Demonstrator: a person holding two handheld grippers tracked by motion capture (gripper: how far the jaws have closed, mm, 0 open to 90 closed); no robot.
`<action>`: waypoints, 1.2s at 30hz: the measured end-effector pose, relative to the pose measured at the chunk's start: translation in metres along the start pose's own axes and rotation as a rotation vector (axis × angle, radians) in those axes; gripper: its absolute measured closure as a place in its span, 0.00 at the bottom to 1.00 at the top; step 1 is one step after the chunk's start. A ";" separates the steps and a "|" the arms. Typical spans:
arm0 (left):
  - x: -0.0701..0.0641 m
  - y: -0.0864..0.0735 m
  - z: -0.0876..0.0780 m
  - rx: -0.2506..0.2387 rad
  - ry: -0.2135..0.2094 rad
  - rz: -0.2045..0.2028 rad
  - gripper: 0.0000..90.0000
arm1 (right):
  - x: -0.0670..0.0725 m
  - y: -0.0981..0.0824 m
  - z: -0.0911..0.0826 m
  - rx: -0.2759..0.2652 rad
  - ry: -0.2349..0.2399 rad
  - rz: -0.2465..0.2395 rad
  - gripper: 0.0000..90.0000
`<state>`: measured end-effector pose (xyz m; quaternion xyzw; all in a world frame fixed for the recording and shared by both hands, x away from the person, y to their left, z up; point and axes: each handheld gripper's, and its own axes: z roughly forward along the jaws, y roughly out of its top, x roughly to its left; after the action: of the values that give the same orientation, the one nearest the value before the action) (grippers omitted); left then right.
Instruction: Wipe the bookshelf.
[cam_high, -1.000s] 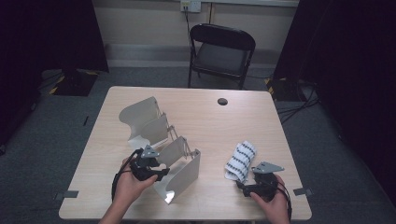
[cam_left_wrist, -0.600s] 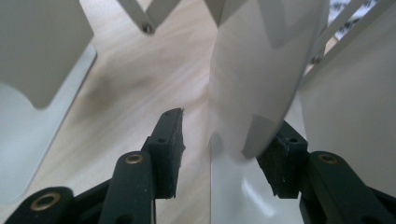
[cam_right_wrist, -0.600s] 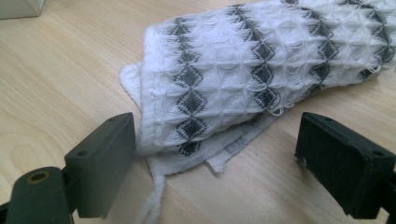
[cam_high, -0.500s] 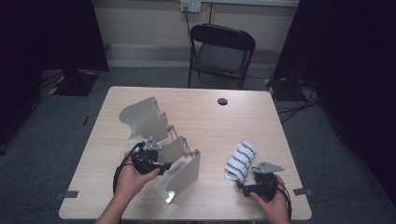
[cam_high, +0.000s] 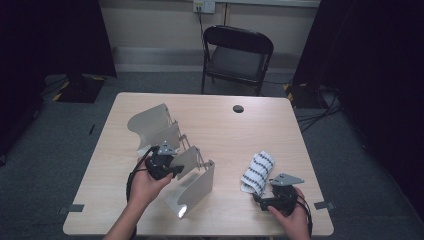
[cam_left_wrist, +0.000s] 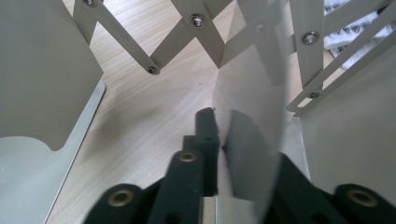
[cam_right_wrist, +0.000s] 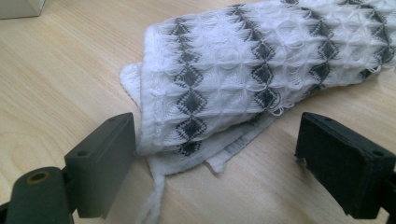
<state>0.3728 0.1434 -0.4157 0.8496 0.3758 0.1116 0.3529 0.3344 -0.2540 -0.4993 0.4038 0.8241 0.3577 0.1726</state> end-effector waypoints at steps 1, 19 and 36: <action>-0.001 0.000 0.000 0.002 -0.004 0.005 0.98 | 0.000 0.000 0.000 0.000 0.000 0.000 0.13; 0.001 -0.019 -0.017 0.003 -0.019 0.026 0.99 | 0.000 0.000 0.000 0.000 0.000 0.000 0.13; 0.014 -0.062 -0.012 0.007 -0.018 -0.022 0.58 | 0.002 0.000 0.000 -0.002 0.003 -0.005 0.15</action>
<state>0.3428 0.1889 -0.4504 0.8476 0.3821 0.0987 0.3546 0.3333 -0.2527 -0.4989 0.4009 0.8251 0.3586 0.1728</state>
